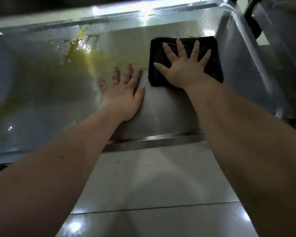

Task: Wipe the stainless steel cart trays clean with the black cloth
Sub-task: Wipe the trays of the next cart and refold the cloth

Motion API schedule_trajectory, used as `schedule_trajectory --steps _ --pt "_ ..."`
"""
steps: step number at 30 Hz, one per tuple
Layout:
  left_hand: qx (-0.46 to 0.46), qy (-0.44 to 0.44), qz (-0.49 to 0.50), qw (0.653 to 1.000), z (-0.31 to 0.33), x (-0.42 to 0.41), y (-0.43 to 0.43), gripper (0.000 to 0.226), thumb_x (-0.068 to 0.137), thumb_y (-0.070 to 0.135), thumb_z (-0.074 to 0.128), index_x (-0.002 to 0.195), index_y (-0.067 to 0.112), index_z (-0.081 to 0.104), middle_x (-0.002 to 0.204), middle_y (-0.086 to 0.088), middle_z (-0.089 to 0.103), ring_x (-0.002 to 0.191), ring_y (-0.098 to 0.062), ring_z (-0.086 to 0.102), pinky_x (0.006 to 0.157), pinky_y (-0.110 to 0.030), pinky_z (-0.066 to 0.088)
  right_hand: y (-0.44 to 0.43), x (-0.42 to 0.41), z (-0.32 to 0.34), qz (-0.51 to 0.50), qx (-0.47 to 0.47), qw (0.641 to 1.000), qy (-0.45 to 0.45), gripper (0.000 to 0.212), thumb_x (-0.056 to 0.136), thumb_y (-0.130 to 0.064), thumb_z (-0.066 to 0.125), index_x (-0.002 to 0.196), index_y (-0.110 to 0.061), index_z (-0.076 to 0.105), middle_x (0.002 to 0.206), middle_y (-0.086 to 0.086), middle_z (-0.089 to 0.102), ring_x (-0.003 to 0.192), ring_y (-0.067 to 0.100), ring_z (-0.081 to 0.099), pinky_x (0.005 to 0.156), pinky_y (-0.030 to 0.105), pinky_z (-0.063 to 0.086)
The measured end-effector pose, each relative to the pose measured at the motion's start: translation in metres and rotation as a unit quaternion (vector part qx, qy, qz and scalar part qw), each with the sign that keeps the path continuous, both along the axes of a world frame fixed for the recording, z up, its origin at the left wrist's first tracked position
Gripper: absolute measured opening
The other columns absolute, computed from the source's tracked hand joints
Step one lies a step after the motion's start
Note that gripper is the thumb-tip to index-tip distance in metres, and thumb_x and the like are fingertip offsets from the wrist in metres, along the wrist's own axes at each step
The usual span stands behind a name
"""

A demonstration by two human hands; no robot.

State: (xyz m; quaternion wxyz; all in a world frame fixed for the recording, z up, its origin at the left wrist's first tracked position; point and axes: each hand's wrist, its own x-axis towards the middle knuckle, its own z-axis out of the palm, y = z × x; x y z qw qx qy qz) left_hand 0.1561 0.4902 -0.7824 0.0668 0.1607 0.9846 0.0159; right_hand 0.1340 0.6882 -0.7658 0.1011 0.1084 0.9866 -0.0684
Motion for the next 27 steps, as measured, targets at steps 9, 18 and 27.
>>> schedule_trajectory --steps 9,18,27 --pt "0.002 -0.001 0.004 1.0 0.002 0.0 0.002 0.058 0.1 0.054 0.013 0.154 0.044 -0.005 0.165 0.009 -0.009 0.151 -0.027 -0.01 0.113 -0.066 -0.006 -0.019 0.106 0.013 0.029 -0.039 0.997 -0.053 0.076 0.086 -0.081 0.015 0.149 -0.051 -0.015 0.16 -0.01 -0.026 0.144 0.038 -0.028 0.112 0.064 -0.016" --pt "0.0 0.003 0.006 1.0 0.003 0.001 0.003 0.056 0.103 0.049 0.014 0.155 0.04 -0.005 0.165 0.009 -0.011 0.151 -0.027 -0.011 0.114 -0.065 -0.006 -0.032 0.12 0.002 0.038 0.002 0.999 -0.012 0.076 0.085 -0.082 0.008 0.149 -0.049 -0.017 0.161 -0.008 -0.024 0.144 0.041 -0.027 0.11 0.068 -0.012" --pt "0.001 0.002 0.022 1.0 0.003 0.001 0.005 0.06 0.103 0.047 0.014 0.157 0.031 -0.006 0.165 0.008 -0.012 0.151 -0.027 -0.012 0.115 -0.062 -0.006 -0.011 0.02 0.001 0.04 -0.002 0.999 0.007 0.076 0.086 -0.082 0.014 0.151 -0.05 -0.008 0.164 -0.008 -0.015 0.145 0.041 -0.022 0.11 0.068 -0.013"
